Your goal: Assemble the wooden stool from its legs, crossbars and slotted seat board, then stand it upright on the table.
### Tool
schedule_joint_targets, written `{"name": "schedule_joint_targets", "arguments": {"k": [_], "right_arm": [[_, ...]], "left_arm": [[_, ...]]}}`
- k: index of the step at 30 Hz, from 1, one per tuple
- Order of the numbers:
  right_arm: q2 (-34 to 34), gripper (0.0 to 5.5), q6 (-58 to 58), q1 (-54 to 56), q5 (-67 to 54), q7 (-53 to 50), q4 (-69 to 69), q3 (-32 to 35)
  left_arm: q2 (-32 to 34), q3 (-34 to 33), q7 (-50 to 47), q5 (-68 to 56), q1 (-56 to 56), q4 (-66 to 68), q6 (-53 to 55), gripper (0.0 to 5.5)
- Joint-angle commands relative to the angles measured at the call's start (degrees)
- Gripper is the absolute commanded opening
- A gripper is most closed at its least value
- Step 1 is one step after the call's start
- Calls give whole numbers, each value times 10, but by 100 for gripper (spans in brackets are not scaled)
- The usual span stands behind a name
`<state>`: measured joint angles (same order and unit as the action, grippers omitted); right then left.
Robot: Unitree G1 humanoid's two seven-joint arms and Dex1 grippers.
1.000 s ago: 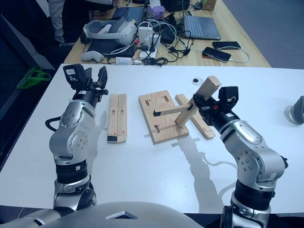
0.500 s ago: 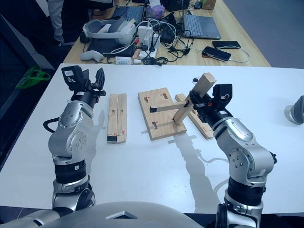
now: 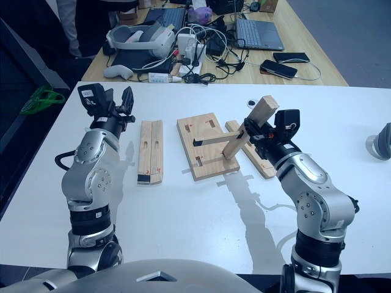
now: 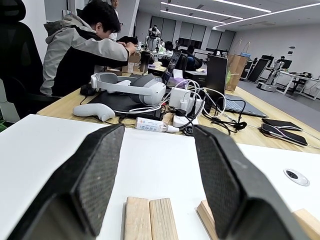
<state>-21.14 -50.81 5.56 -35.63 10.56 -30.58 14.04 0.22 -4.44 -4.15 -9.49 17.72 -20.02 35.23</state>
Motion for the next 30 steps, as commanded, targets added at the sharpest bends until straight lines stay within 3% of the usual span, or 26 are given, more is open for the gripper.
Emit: {"name": "schedule_joint_targets", "arguments": {"k": [1, 30], "right_arm": [[-5, 101, -24, -19, 5, 0, 13, -15], [-34, 101, 4, -42, -5, 35, 61, 12]], "left_arm": [[6, -1, 3, 3, 7, 2, 0, 253], [-4, 15, -1, 21, 13, 21, -33, 253]]}}
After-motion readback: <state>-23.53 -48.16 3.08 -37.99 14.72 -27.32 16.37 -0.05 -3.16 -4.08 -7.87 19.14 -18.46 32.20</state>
